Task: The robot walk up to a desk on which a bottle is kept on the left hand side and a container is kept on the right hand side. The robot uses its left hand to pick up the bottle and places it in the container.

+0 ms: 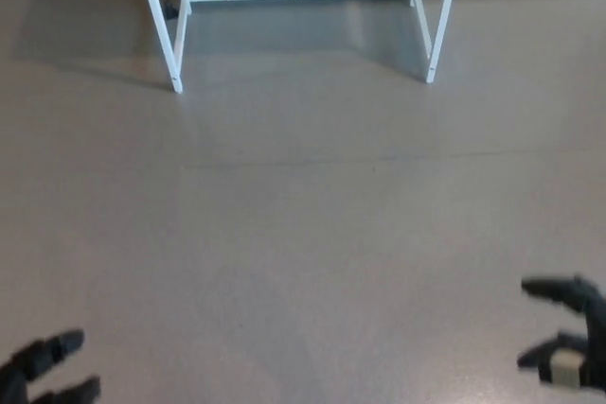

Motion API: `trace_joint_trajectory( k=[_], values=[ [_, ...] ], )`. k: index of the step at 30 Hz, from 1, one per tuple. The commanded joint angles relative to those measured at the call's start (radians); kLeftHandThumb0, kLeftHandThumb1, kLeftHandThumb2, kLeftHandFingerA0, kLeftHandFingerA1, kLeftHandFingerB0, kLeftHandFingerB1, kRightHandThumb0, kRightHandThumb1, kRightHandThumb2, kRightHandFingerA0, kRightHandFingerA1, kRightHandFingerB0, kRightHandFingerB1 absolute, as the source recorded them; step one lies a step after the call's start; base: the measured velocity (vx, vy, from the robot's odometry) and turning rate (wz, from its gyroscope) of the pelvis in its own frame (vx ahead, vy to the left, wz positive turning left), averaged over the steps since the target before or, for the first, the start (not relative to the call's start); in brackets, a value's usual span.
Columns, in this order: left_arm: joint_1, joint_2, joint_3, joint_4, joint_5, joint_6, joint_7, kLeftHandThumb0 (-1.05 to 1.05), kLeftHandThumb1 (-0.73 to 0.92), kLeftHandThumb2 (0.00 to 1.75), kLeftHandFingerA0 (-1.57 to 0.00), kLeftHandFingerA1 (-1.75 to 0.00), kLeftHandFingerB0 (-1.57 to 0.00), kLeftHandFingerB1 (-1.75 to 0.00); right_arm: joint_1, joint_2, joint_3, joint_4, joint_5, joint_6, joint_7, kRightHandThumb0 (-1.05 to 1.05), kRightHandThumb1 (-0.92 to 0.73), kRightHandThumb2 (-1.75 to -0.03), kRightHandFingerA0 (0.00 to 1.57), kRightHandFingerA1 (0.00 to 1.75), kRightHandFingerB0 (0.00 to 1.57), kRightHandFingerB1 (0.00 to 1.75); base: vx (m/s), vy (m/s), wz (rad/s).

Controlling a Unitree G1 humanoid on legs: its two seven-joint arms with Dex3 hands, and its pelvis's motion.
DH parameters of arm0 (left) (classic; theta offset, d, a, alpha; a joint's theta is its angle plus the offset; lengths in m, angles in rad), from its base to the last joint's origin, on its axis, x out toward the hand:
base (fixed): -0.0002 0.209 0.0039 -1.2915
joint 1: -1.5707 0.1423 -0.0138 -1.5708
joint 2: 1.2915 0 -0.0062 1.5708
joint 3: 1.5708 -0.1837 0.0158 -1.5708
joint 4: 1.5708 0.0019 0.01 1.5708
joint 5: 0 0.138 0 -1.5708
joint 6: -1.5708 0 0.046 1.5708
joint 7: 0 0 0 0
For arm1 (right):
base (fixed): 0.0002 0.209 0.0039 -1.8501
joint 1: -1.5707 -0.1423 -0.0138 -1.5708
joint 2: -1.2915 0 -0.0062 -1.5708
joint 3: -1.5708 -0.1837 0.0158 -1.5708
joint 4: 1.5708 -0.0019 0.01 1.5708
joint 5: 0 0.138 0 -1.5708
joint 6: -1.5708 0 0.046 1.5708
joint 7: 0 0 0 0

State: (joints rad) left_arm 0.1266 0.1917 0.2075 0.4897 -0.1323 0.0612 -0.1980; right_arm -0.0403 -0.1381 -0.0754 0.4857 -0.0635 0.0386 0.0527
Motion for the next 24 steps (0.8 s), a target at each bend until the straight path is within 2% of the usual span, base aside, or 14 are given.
trace_joint_trajectory(
  k=[1, 6, 7, 9, 10, 11, 12, 13, 14, 16, 20, 21, 22, 24],
  values=[
    [-0.029, 0.016, 0.144, -0.200, -0.286, 0.140, -0.158, -0.12, 0.69, 0.60, -0.54, -0.45, -0.36, -0.35, -0.062, 0.038, -0.089, -0.192, 0.151, 0.095, 0.014, 0.21, -0.62, -1.60, 0.92, 1.22, 0.29, 0.91, 0.13, 0.108, -0.17],
    [0.024, 0.018, 0.143, -0.228, -0.267, 0.152, -0.171, -0.14, 0.69, 0.60, -0.54, -0.44, -0.38, -0.35, -0.012, 0.047, -0.081, -0.215, 0.132, 0.106, 0.023, 0.17, -0.56, -1.53, 0.89, 1.17, 0.33, 0.89, 0.16, 0.283, -0.02],
    [0.102, 0.057, 0.096, -0.247, -0.177, 0.122, -0.183, -0.18, 0.75, 0.62, -0.52, -0.44, -0.35, -0.36, 0.059, 0.045, -0.061, -0.268, 0.110, 0.155, 0.028, 0.26, -0.57, -1.50, 0.88, 1.14, 0.37, 0.88, 0.11, 0.516, 0.02],
    [0.261, 0.096, 0.058, -0.276, -0.115, 0.074, -0.233, -0.20, 0.73, 0.61, -0.45, -0.44, -0.31, -0.35, 0.213, 0.048, -0.049, -0.336, 0.108, 0.174, 0.054, 0.36, -0.68, -1.58, 0.85, 1.14, 0.27, 0.84, 0.23, 0.241, 0.06],
    [0.261, 0.096, 0.058, -0.276, -0.115, 0.074, -0.233, -0.20, 0.73, 0.61, -0.45, -0.44, -0.31, -0.35, 0.213, 0.048, -0.049, -0.336, 0.108, 0.174, 0.054, 0.36, -0.68, -1.58, 0.85, 1.14, 0.27, 0.84, 0.32, 0.139, 0.00],
    [0.387, 0.123, 0.072, -0.267, -0.129, 0.055, -0.287, -0.23, 0.74, 0.61, -0.46, -0.43, -0.30, -0.34, 0.361, 0.030, -0.056, -0.376, 0.130, 0.153, 0.108, 0.28, -0.67, -1.55, 0.68, 1.03, 0.24, 0.80, 0.32, 0.076, 0.06],
    [0.423, 0.131, 0.085, -0.247, -0.134, 0.046, -0.301, -0.23, 0.74, 0.61, -0.49, -0.45, -0.30, -0.34, 0.415, 0.021, -0.063, -0.374, 0.135, 0.129, 0.126, 0.27, -0.66, -1.56, 0.64, 1.02, 0.22, 0.80, 0.32, 0.076, 0.08],
    [0.456, 0.139, 0.097, -0.226, -0.139, 0.036, -0.312, -0.23, 0.74, 0.61, -0.49, -0.45, -0.30, -0.34, 0.466, 0.014, -0.069, -0.369, 0.139, 0.104, 0.142, 0.27, -0.66, -1.56, 0.64, 1.02, 0.22, 0.80, 0.32, 0.061, 0.08],
    [0.495, 0.136, 0.105, -0.194, -0.138, 0.019, -0.315, -0.23, 0.73, 0.61, -0.52, -0.44, -0.32, -0.35, 0.522, 0.005, -0.075, -0.347, 0.126, 0.068, 0.143, 0.25, -0.60, -1.48, 0.70, 1.01, 0.27, 0.78, 0.30, 0.041, 0.06],
    [0.539, 0.145, 0.122, -0.133, -0.143, -0.006, -0.335, -0.22, 0.75, 0.62, -0.53, -0.43, -0.33, -0.34, 0.587, -0.011, -0.086, -0.313, 0.115, 0.033, 0.151, 0.25, -0.61, -1.46, 0.64, 0.96, 0.27, 0.77, 0.32, 0.021, 0.10],
    [0.550, 0.158, 0.120, -0.007, -0.132, -0.027, -0.349, -0.24, 0.72, 0.61, -0.54, -0.42, -0.30, -0.33, 0.627, -0.027, -0.081, -0.226, 0.092, -0.025, 0.152, 0.21, -0.58, -1.45, 0.68, 0.98, 0.25, 0.77, 0.34, -0.024, 0.36],
    [0.538, 0.152, 0.114, 0.033, -0.129, -0.052, -0.354, -0.20, 0.53, 0.94, -0.45, -0.61, -0.17, -0.48, 0.607, -0.021, -0.085, -0.186, 0.108, -0.031, 0.163, 0.23, -0.56, -1.46, 0.74, 1.04, 0.26, 0.79, 0.38, -0.135, -0.03],
    [0.534, 0.150, 0.110, 0.043, -0.125, -0.060, -0.351, -0.23, 0.72, 0.61, -0.52, -0.43, -0.29, -0.33, 0.597, -0.020, -0.087, -0.168, 0.113, -0.038, 0.167, 0.21, -0.51, -1.45, 0.78, 1.08, 0.26, 0.80, 0.44, -0.188, 0.64],
    [0.522, 0.149, 0.103, 0.066, -0.118, -0.074, -0.345, -0.23, 0.73, 0.61, -0.52, -0.43, -0.29, -0.33, 0.583, -0.017, -0.085, -0.148, 0.119, -0.043, 0.167, 0.23, -0.54, -1.49, 0.80, 1.10, 0.26, 0.82, 0.45, -0.135, 0.48]
  ],
)
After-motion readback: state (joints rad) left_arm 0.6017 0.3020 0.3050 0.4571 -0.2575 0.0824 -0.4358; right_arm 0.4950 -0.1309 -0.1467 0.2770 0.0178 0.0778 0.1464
